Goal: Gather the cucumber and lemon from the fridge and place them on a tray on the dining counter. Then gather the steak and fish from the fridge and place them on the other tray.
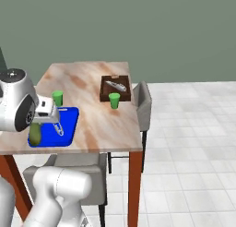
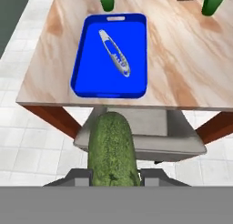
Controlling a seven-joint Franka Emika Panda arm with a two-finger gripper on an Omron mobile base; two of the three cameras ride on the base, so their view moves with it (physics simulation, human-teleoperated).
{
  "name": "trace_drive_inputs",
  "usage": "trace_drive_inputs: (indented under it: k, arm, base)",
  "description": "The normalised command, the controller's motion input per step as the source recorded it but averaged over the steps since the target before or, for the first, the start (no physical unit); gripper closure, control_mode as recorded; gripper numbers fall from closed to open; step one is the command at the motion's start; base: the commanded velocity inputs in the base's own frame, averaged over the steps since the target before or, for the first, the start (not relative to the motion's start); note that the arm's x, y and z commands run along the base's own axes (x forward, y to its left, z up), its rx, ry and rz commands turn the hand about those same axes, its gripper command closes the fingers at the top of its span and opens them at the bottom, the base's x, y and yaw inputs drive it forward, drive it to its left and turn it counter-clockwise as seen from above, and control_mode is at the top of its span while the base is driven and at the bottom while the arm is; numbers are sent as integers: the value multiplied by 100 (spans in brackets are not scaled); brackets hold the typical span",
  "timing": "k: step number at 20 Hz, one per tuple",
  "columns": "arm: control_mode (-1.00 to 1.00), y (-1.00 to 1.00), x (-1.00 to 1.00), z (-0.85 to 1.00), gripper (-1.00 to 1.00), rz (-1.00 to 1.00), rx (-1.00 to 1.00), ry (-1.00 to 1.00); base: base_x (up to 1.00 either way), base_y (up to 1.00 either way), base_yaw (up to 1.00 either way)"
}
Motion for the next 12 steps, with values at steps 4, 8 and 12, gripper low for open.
trace_drive_inputs:
  k: [4,8,12]
  arm:
    - [-100,83,99,-15,100,0,-1,6]
    - [-100,59,80,-41,100,0,-5,1]
    - [-100,44,62,-56,100,0,-6,-1]
  base:
    - [0,0,0]
    - [0,0,0]
    - [0,0,0]
